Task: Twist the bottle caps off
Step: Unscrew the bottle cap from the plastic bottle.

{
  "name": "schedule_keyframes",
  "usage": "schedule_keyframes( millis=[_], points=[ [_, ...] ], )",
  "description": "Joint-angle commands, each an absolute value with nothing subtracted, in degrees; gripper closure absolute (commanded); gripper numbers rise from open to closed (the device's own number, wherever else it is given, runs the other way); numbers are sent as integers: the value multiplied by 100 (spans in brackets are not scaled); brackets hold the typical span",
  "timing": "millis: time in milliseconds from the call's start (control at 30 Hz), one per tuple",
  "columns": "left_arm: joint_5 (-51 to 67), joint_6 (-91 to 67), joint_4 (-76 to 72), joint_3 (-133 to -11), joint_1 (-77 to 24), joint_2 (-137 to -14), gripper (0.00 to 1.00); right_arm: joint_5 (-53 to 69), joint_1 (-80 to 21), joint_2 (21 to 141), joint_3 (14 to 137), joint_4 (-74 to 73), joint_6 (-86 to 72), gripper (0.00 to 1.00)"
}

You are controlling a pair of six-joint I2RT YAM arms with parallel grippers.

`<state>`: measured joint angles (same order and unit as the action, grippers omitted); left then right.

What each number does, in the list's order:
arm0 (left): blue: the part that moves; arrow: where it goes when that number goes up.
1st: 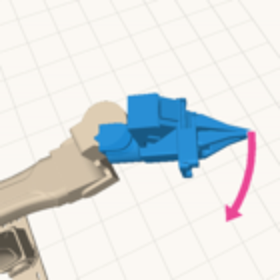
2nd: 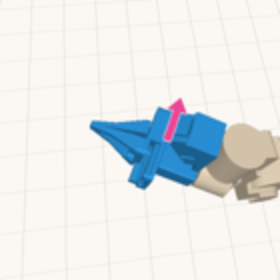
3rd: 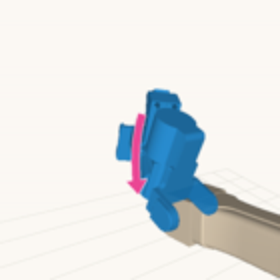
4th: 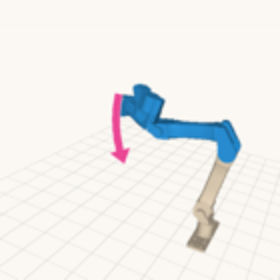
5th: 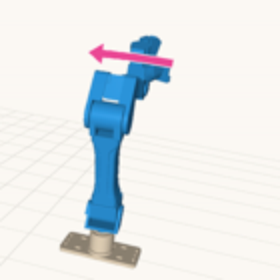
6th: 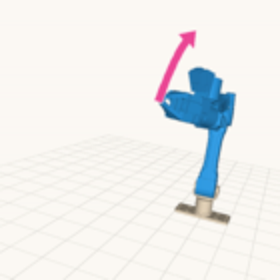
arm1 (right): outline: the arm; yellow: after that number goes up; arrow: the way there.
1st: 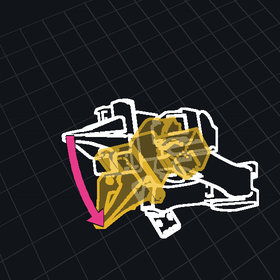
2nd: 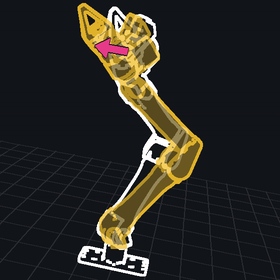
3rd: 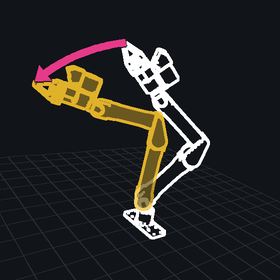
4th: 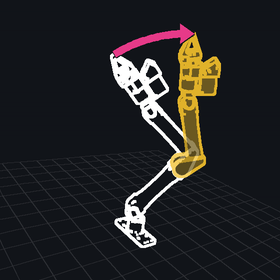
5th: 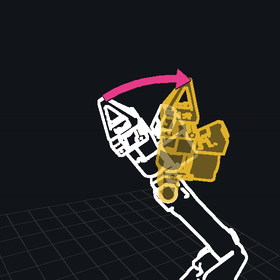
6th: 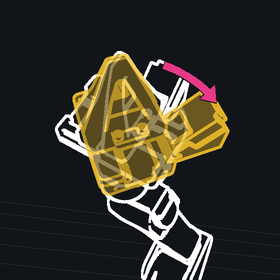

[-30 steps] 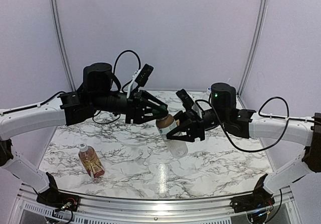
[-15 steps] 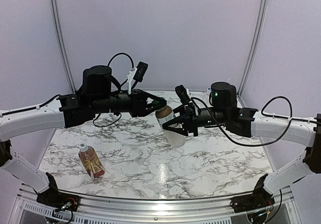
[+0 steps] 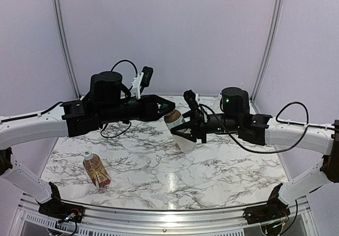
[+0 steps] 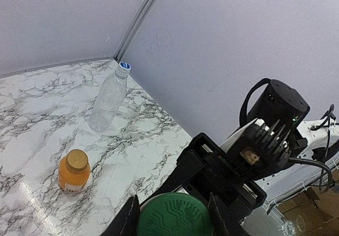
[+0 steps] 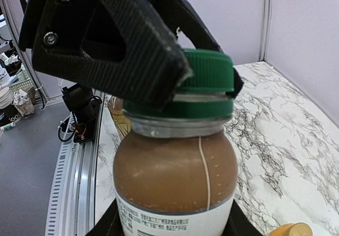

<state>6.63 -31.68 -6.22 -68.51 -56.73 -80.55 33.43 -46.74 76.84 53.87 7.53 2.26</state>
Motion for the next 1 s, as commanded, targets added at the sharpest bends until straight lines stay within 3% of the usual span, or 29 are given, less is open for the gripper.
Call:
schedule_keyframes(
  millis=[0,267,433,667,967],
  points=[
    [883,-3213,-1040,-6939,-5517,-7817,71,3494,-4597,7506,5351,627,370,81],
    [1716,-2618,-1063,-6909,-5336,-7736,35,4622,-4588,7595,5323,954,172,81],
    [2228,-2164,-1020,-6873,-5258,-7601,19,5143,-4586,7670,5331,1109,44,80],
    [3348,-1370,-1080,-6760,-5249,-7526,12,5770,-4579,7804,5371,1423,-314,80],
    [4144,-762,-1072,-6788,-5247,-7710,18,6473,-4575,7979,5350,1905,-757,79]
  ],
)
